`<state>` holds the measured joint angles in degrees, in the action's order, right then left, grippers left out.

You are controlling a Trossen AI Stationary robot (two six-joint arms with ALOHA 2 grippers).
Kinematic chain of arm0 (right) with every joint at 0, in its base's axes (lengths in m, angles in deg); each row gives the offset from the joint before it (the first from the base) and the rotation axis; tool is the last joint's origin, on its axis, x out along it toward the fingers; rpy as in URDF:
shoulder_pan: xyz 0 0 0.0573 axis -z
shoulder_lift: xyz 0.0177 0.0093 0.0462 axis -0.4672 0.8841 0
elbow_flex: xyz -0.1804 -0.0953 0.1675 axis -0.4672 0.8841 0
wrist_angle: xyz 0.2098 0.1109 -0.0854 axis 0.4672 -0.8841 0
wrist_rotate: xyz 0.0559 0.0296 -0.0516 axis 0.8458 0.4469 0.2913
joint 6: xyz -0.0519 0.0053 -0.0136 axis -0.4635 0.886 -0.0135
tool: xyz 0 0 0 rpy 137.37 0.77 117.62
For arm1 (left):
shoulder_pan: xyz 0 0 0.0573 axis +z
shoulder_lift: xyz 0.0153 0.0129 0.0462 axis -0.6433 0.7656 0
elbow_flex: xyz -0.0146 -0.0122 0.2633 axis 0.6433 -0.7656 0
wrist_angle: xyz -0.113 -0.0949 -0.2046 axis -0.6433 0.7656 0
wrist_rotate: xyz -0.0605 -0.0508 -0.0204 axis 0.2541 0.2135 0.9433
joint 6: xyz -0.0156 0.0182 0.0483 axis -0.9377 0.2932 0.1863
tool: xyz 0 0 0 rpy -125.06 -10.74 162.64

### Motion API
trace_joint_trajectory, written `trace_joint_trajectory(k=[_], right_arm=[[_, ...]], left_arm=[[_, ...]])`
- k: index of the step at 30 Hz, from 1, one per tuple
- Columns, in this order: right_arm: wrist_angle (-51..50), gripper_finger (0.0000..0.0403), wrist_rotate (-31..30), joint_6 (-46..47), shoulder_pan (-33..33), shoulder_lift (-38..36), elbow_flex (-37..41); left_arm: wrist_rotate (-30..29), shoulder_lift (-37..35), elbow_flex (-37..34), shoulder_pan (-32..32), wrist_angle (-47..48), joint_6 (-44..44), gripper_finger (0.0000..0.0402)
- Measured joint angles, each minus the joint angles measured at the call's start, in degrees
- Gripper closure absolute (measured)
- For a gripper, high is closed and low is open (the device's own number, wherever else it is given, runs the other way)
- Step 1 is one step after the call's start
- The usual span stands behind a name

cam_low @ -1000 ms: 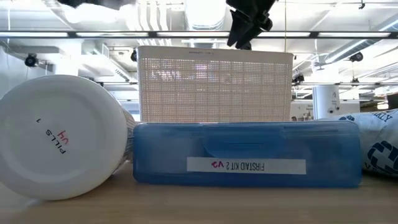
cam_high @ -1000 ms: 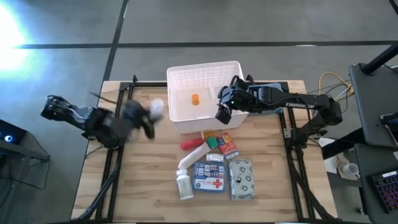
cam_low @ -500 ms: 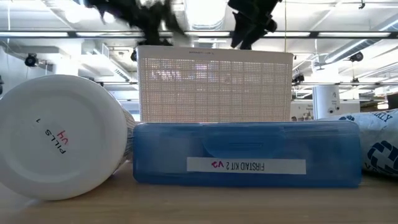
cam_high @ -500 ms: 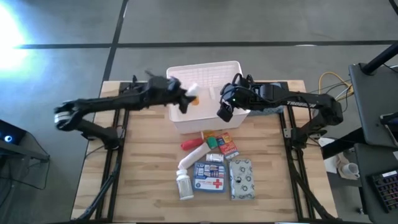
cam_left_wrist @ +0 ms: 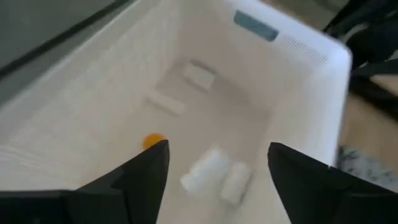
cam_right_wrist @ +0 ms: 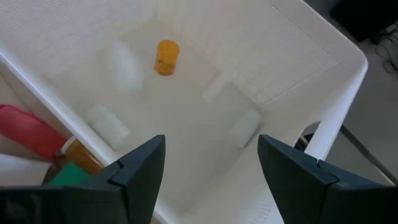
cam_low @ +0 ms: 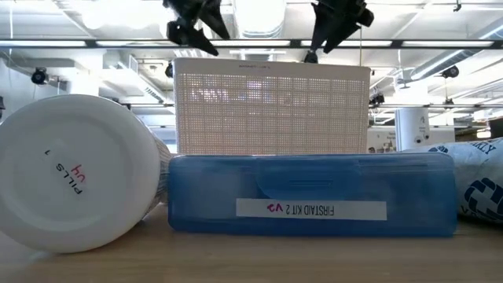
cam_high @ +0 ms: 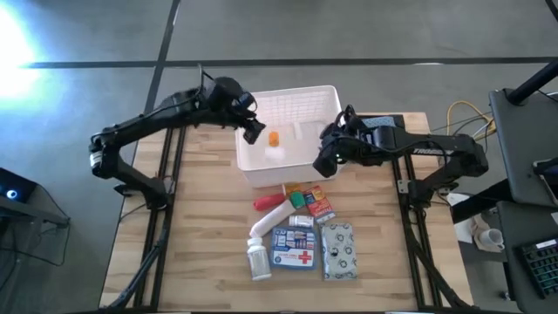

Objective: Pick & place medical supplies in basket/bin
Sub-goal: Put the white mailer bag into the white container

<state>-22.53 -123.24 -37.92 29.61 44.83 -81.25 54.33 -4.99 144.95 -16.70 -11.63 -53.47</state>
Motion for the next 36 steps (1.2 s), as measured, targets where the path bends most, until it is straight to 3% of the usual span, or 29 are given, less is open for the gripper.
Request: trace_joint_trajectory(k=[3, 7, 10, 13, 19, 24, 27, 30, 36], right_arm=[[-0.4, 0.0156, -0.3, 0.1, -1.3, -0.2, 0.0], [-4.2, 0.0156, 2.3, 0.0, -5.0, -0.7, 0.6], [-6.8, 0.0156, 15.7, 1.4, -6.7, -1.3, 4.5], [-5.6, 0.0156, 30.3, 6.4, -7.4, -1.7, 11.8], [-3.1, 0.0156, 37.1, 21.9, -14.3, -3.0, 25.3], [10.1, 0.0156, 50.2, 41.1, -20.6, -4.8, 34.4], [24.3, 0.0156, 49.0, 48.6, -24.7, -6.4, 39.5], [37.2, 0.0156, 44.0, 55.5, -28.4, -7.4, 44.7], [46.5, 0.0156, 35.2, 70.6, -35.0, -7.9, 51.8]], left_arm=[[-0.3, -1.4, 5.2, -1.6, 6.0, 3.8, 0.0132], [-0.6, -6.7, 8.8, -7.7, 6.2, 5.8, 0.0126], [-2.2, -10.5, 7.9, -12.9, 6.3, 2.6, 0.0126], [-4.3, -14.5, 4.5, -17.7, 6.9, -3.8, 0.0126], [-4.8, -23.2, -7.9, -23.9, 6.8, -15.7, 0.0125], [-4.8, -28.3, -21.8, -24.5, 6.7, -25.9, 0.0125], [-4.1, -30.6, -29.7, -24.7, 5.4, -30.4, 0.0125], [0.6, -31.6, -36.7, -24.9, 1.0, -31.5, 0.0125], [11.9, -31.0, -46.2, -24.9, -9.7, -31.5, 0.0125]])
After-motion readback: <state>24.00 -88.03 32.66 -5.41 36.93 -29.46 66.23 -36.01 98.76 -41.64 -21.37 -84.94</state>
